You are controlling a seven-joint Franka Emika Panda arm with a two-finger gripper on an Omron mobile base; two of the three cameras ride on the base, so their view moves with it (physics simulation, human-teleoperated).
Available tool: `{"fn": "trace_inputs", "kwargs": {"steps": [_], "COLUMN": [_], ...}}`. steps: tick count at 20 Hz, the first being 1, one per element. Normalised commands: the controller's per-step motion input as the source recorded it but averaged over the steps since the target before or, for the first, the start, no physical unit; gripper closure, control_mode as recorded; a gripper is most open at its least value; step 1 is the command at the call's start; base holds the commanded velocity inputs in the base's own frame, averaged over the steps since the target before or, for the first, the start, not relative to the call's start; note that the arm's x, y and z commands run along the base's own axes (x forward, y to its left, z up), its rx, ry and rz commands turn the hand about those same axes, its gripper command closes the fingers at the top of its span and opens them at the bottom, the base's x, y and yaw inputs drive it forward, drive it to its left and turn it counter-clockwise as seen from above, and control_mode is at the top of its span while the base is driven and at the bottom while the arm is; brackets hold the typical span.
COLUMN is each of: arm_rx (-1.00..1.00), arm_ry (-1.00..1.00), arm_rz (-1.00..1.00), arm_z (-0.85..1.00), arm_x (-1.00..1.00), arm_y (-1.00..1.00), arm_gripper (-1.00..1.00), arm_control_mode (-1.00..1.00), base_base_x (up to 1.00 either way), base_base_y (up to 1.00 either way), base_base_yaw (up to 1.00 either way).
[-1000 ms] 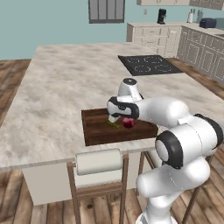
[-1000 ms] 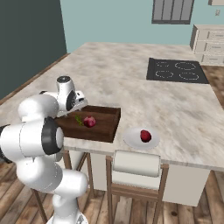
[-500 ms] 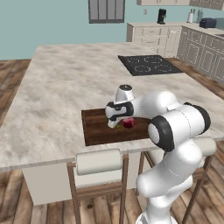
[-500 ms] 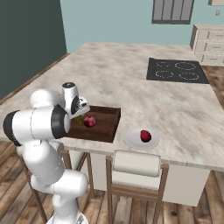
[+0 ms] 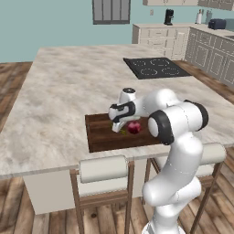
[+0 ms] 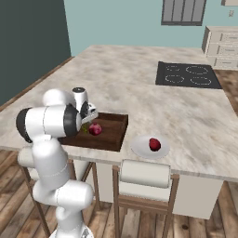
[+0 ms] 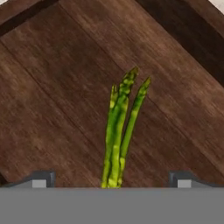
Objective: Create a steak meal by picking up the steak and asparagus from the tray and placing them on the plate. Leave the pomegranate on the tray.
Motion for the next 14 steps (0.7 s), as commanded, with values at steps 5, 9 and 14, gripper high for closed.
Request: {"fn": "trace_inputs", "kwargs": {"steps": [5,9,14], "arm_rx": [0.0,0.0,0.0], "arm_ry": [0.0,0.0,0.0], "arm_rz": [0.01,0.0,0.0], "arm_z": [-0.27,-0.27,-0.24], "arm_x": [0.22,0.22,0.24], "arm_y": [0.01,0.09,0.1], "arm_gripper": [-1.0,-1.0,-1.0], "arm_control_mode": [-1.0,-1.0,-1.0], "base_base_x": [0.0,0.0,0.0], "base_base_y": [0.0,0.0,0.0], "base_base_yaw": [0.0,0.0,0.0]}}
